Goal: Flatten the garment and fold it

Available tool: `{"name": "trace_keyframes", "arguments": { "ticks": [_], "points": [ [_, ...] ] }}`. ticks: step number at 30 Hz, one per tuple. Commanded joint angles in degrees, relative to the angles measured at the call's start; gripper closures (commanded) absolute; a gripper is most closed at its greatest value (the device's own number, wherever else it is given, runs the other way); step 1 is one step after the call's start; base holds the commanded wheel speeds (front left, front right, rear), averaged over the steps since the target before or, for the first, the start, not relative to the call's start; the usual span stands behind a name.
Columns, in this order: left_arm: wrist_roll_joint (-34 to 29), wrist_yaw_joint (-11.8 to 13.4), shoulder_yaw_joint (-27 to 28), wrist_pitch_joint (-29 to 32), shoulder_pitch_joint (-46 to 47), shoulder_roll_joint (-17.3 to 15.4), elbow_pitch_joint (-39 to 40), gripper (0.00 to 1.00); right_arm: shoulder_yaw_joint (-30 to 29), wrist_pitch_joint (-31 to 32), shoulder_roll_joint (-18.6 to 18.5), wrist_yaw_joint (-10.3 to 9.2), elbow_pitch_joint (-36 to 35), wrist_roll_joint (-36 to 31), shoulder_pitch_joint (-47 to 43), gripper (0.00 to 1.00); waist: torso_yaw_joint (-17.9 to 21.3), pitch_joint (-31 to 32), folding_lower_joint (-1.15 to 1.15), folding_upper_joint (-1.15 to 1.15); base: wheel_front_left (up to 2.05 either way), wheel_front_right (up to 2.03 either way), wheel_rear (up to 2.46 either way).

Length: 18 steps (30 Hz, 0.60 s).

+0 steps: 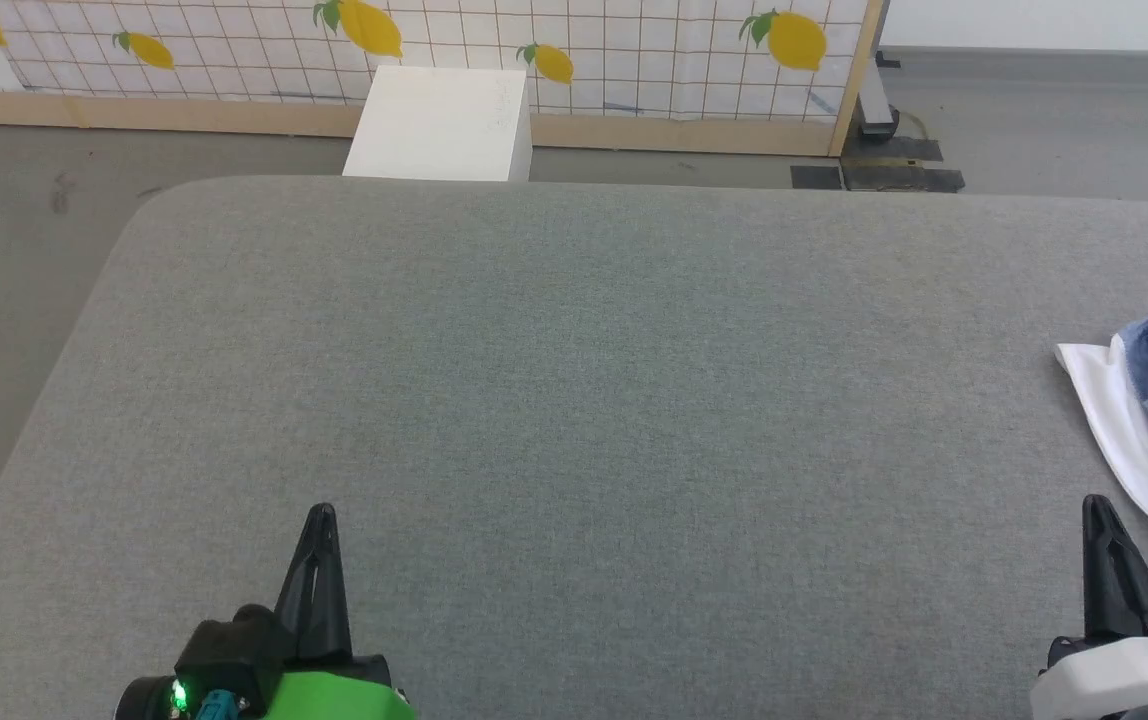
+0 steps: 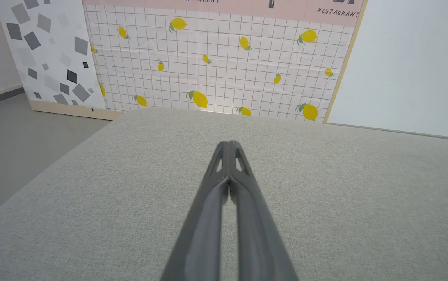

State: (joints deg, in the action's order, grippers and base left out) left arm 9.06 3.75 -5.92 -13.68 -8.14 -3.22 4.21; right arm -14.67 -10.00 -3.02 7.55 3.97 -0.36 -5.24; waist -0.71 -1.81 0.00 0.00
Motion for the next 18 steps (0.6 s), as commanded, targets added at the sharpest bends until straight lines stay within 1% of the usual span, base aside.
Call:
{"name": "trace_keyframes", "arguments": {
  "ticks": [1,18],
  "points": [
    [-0.5,-0.2,0.3,0.3,0.7,0.0,-0.2,1.0,0.5,0.3,0.0,-0.01,-0.3,0.0,0.5,1.0,0.0,0.0,0.0,0.0,0.0,0.0,0.0],
    [-1.8,-0.7,1.2,2.2,1.7,0.1,-0.8,1.0,2.6,1.7,0.0,-0.01,-0.8,0.1,1.2,1.0,0.1,0.3,0.0,0.0,0.0,0.0,0.0]
  ]
}}
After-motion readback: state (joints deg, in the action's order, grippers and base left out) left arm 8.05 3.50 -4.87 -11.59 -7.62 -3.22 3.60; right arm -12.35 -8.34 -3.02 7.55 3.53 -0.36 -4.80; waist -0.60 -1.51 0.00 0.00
